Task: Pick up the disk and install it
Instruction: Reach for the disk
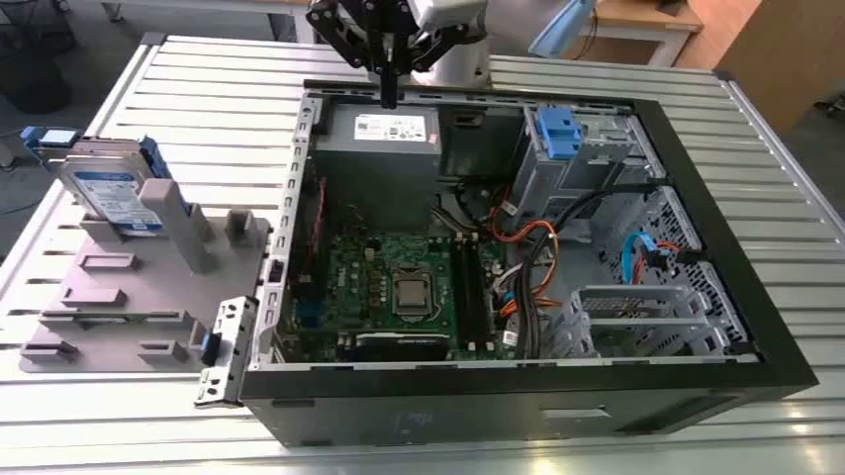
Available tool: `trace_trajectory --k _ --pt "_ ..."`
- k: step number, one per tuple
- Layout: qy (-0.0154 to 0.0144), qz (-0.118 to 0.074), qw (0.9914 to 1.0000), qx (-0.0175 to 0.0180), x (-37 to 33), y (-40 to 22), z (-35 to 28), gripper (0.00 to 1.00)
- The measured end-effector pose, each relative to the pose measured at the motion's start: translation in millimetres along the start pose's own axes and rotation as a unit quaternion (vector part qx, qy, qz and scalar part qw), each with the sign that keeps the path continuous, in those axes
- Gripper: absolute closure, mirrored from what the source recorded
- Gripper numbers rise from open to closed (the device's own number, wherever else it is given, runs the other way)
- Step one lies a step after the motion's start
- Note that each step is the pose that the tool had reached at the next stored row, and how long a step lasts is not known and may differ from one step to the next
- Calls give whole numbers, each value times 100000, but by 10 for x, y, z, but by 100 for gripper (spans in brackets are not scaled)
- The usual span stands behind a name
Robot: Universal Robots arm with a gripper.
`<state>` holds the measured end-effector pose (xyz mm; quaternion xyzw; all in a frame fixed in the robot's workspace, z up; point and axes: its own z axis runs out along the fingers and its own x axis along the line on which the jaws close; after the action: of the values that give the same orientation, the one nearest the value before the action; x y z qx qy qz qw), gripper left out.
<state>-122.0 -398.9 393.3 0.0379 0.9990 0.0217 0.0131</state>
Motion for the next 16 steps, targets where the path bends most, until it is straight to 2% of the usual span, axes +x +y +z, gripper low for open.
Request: trace_trajectory --k 10,16 --pt "0 3 100000 -3 16 -1 0 89" --pt "0 -1 100000 0 72 -6 3 89"
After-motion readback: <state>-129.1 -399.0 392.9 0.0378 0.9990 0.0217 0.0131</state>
